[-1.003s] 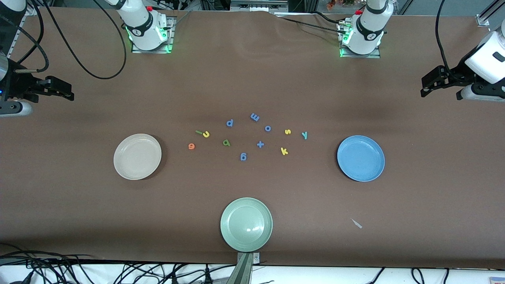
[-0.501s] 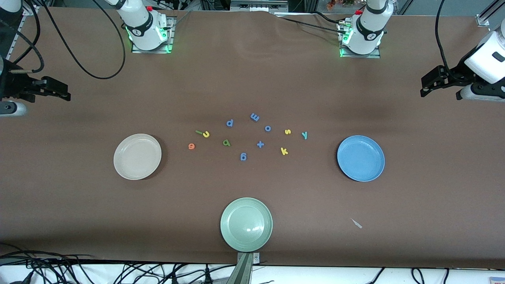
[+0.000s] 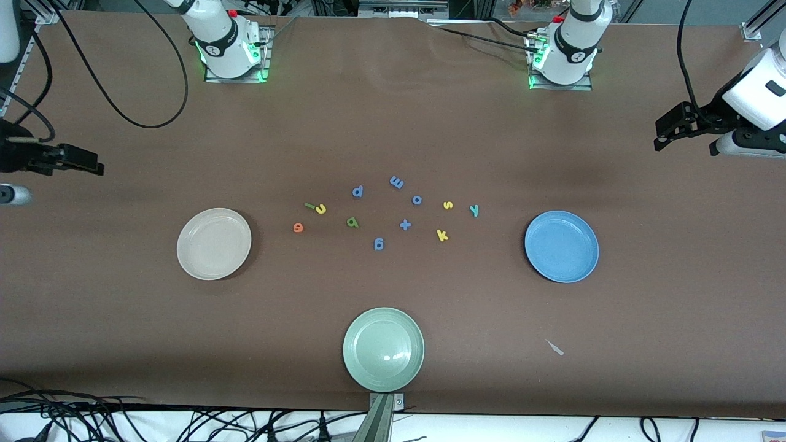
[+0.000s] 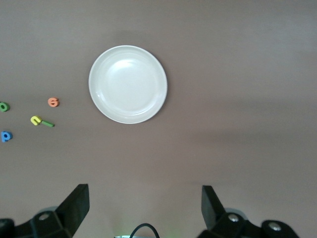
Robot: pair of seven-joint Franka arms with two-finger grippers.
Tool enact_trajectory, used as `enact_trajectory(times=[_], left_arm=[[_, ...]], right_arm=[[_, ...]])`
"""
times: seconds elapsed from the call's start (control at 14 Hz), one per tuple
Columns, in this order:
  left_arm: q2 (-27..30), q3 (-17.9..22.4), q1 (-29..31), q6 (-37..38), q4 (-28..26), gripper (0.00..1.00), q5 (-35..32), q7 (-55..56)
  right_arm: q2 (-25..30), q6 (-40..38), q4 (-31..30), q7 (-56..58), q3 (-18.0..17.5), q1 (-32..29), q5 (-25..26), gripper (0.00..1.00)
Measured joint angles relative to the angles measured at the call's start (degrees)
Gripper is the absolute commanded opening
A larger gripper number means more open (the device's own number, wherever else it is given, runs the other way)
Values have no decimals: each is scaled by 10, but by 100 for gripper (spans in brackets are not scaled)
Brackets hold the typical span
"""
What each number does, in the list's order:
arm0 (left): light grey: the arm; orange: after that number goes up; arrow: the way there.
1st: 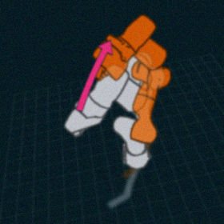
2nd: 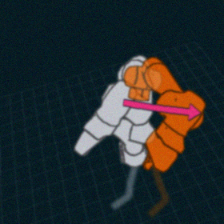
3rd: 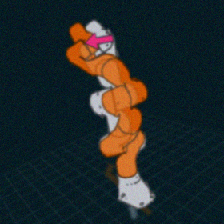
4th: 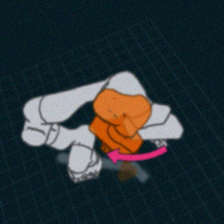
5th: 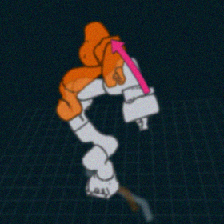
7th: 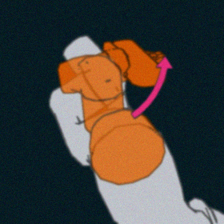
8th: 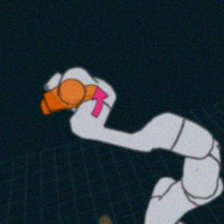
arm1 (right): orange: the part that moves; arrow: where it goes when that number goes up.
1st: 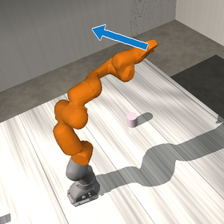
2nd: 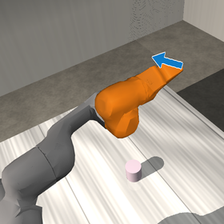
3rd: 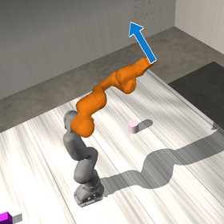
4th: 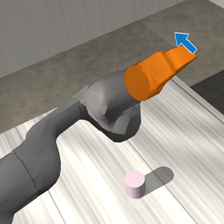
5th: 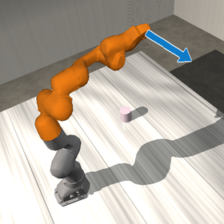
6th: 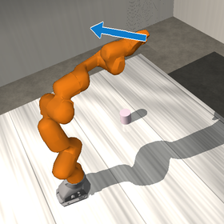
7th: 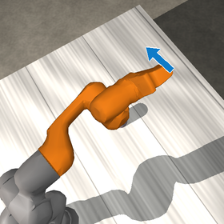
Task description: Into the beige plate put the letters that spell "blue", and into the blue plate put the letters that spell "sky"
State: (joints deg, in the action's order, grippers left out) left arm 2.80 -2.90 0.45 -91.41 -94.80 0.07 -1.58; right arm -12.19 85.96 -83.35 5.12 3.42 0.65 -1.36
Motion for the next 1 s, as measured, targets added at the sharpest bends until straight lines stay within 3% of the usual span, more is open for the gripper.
enact_trajectory(times=[0.43, 0.79, 1.0], left_arm=[[-26, -7, -16, 17, -2, 100, 0, 0], [-121, -27, -59, 8, -2, 100, 0, 0], [-178, -29, -99, -44, 1, 100, 0, 1]], right_arm=[[-52, 62, -4, -93, -26, 85, -13, 100], [-110, 154, -28, -184, -27, 139, -14, 100], [-146, 229, -50, -210, -26, 155, -15, 100]])
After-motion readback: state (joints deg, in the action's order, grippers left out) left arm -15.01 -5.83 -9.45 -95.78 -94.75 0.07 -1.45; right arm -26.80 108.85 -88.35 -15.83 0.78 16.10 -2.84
